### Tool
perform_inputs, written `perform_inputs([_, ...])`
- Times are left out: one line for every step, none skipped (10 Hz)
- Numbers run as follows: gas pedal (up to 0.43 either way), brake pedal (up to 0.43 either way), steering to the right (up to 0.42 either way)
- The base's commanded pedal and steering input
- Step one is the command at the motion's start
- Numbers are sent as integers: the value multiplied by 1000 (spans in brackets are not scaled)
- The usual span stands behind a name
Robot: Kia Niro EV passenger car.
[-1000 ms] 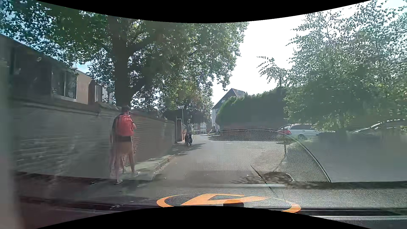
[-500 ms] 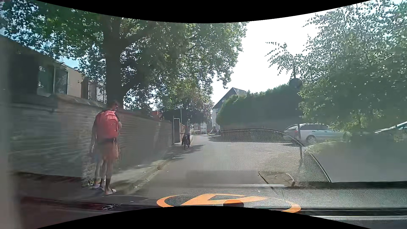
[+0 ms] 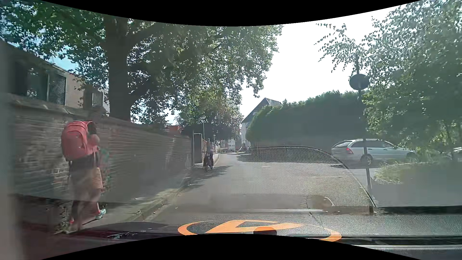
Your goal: Follow the waypoints while adhering to traffic rules and regulations
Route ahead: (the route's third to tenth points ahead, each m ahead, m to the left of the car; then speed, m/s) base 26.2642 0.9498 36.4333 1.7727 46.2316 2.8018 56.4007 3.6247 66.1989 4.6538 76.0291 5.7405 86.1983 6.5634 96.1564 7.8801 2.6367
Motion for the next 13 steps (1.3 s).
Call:
perform_inputs([0, 0, -10])
perform_inputs([0, 0, -9])
perform_inputs([0, 0, -9])
perform_inputs([0, 0, -7])
perform_inputs([0, 0, -4])
perform_inputs([0, 0, -3])
perform_inputs([0, 0, -3])
perform_inputs([0, 0, -3])
perform_inputs([0, 0, 0])
perform_inputs([0, 0, 6])
perform_inputs([0, 0, 11])
perform_inputs([0, 0, 13])
perform_inputs([0, 0, 15])
